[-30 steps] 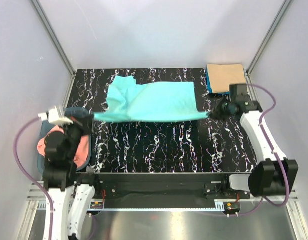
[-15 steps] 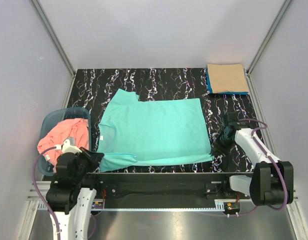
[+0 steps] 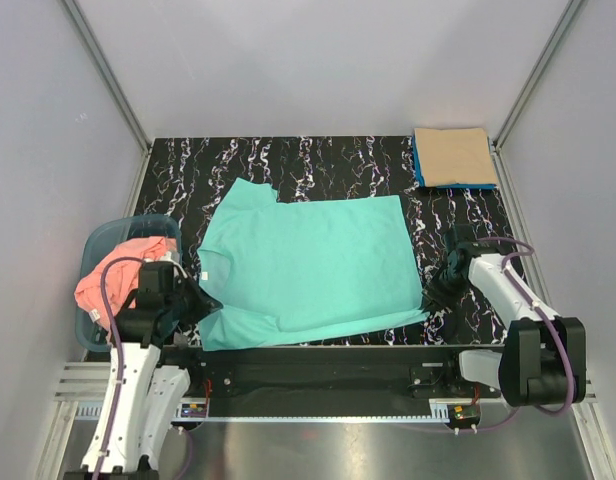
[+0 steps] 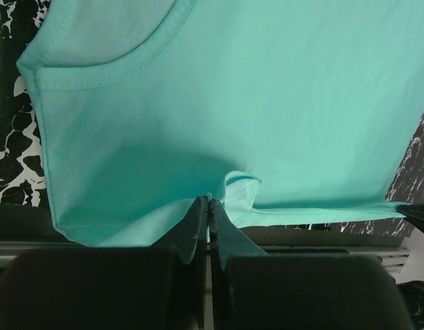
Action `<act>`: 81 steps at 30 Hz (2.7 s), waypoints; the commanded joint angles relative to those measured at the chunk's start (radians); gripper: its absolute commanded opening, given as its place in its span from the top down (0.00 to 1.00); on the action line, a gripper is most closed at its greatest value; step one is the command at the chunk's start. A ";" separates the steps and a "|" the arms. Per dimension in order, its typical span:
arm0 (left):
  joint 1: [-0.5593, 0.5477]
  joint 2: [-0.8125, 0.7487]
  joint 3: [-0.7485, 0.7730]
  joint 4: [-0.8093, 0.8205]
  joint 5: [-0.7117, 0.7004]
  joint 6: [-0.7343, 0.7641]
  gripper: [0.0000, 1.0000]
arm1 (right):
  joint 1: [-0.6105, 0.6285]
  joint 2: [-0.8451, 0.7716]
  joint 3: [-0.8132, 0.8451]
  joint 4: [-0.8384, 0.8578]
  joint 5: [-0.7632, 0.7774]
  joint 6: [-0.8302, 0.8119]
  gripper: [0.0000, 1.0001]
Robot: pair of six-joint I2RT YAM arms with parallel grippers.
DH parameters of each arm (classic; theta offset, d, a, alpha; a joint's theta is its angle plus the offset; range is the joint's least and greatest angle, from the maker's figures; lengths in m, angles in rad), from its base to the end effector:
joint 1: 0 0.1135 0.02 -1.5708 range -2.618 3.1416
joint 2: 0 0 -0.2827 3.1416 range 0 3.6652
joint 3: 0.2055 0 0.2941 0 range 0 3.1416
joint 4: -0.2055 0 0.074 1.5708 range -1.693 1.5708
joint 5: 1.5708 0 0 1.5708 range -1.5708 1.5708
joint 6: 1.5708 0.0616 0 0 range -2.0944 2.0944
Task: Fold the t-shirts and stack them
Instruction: Fold the tshirt
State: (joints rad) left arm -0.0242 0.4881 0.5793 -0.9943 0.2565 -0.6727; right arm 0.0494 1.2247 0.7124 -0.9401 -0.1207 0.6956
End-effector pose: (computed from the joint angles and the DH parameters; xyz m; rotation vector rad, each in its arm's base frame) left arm 0.1339 -0.0189 0.2272 -0.6995 2.4368 -0.6069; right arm 0.2198 0.0183 0.1564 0.9631 2.9109 0.2387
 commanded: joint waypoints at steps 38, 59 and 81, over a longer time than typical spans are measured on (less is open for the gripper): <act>-0.017 0.647 0.264 0.447 -0.033 0.104 1.00 | -0.002 0.202 0.226 0.044 0.036 -0.087 1.00; -0.017 0.652 0.283 0.460 -0.115 0.085 1.00 | -0.002 0.351 0.352 0.078 0.015 -0.154 1.00; -0.017 0.721 0.294 0.459 -0.178 0.085 1.00 | -0.002 0.447 0.432 0.086 0.018 -0.188 1.00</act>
State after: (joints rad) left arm -0.0391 1.2236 0.8299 -0.5735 0.1154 -0.5945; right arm 0.0494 1.6878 1.1034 -0.8574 -0.1070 0.5289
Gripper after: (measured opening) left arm 0.012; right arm 0.017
